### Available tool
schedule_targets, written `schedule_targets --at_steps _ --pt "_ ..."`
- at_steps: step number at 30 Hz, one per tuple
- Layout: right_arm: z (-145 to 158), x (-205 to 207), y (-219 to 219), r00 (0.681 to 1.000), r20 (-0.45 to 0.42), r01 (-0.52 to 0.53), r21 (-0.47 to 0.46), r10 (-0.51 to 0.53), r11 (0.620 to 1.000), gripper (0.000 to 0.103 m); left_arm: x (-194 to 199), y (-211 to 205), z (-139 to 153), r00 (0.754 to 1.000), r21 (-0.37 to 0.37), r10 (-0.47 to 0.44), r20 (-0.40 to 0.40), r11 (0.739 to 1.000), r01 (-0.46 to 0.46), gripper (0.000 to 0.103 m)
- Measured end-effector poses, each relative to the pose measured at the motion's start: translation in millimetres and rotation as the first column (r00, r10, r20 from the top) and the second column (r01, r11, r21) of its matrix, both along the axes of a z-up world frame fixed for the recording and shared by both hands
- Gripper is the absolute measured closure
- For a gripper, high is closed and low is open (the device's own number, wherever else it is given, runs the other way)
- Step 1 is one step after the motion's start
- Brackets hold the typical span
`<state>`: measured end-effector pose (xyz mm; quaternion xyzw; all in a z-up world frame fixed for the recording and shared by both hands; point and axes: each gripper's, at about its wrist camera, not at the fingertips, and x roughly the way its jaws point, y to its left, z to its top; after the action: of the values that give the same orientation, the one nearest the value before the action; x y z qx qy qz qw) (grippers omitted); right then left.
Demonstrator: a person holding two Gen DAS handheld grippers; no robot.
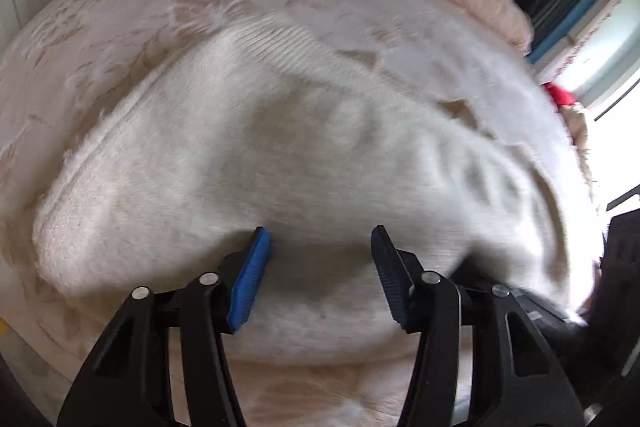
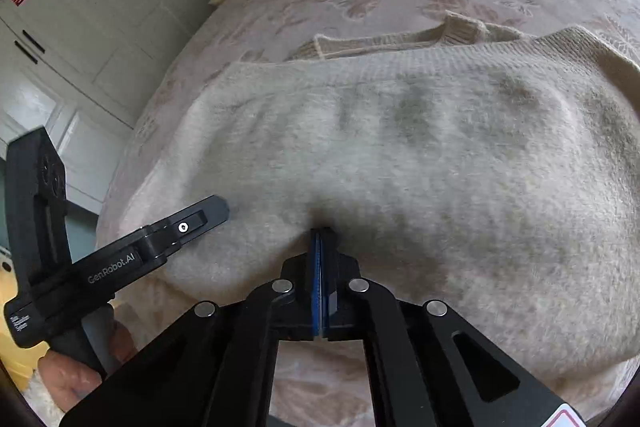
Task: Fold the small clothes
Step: 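Smooth the folded sweater with both grippers and grasp its edge with the right gripper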
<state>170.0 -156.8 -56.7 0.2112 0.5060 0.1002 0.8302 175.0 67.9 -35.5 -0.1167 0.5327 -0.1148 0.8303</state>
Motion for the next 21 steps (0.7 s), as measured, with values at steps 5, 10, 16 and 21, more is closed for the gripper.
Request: schedule_targets --at_steps 5,10,16,21 --pt "-6.6 -38.6 -112.7 0.969 -0.01 0.247 0.025 -0.246 0.969 0.103 0.2 31.3 -10.7 1.0 -0.061 0.0 0.015 0.998 0.001 0.073" --pt "-15.6 -91.9 -197.1 0.889 -0.056 0.458 0.067 -0.455 0.886 0.103 -2.8 43.8 -4.0 0.998 -0.117 0.056 -0.001 0.992 -0.055 0.076" --pt "28.0 -57.4 -109.8 0.973 0.037 0.227 0.054 -0.229 0.972 0.095 -28.2 -9.1 25.7 0.999 -0.202 -0.044 0.026 0.978 0.049 0.068" --pt "-9.5 6.8 -37.1 0.993 -0.079 0.083 -0.04 -0.086 0.996 0.099 -18.0 -32.5 -16.2 0.997 -0.132 -0.052 -0.053 0.99 0.045 0.067"
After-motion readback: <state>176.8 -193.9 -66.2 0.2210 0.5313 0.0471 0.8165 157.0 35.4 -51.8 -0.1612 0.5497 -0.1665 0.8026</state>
